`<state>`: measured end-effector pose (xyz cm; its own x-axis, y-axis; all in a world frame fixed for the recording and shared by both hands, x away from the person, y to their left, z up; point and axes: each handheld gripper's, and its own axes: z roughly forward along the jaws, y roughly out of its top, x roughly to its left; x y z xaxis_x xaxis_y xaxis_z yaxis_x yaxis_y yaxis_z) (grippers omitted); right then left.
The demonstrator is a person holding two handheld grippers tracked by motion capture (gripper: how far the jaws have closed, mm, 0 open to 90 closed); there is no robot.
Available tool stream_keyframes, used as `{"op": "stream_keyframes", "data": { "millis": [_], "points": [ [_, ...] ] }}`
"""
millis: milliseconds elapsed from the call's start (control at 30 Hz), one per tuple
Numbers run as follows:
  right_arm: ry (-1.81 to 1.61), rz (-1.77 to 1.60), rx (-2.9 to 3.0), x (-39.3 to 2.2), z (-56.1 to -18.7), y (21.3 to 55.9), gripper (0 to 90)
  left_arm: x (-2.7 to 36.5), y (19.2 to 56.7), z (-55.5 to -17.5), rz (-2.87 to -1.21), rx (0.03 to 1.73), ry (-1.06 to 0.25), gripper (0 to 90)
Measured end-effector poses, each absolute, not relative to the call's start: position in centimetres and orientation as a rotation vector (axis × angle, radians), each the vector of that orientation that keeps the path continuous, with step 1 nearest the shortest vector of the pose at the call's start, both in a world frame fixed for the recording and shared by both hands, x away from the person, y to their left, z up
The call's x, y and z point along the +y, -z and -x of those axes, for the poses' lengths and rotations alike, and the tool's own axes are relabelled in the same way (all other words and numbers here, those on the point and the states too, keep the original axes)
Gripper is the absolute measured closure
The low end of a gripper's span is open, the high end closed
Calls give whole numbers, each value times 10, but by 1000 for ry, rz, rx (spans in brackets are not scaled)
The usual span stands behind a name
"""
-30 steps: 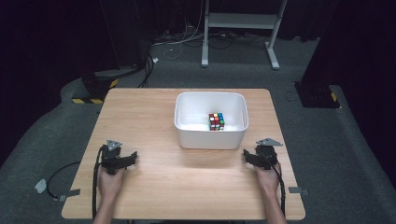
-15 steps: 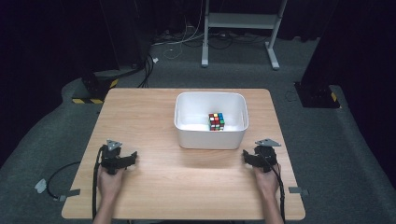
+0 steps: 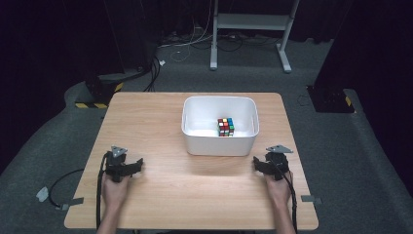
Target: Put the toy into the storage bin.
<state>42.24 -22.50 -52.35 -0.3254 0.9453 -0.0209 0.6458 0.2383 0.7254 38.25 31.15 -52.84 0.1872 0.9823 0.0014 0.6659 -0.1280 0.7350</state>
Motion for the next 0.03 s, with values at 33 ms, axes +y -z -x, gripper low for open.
{"op": "stream_keyframes", "data": {
  "millis": [33],
  "points": [
    [-866, -1453, 2057, -225, -422, 524, 278, 311, 528, -383, -1866, 1543, -677, 180]
  ]
}}
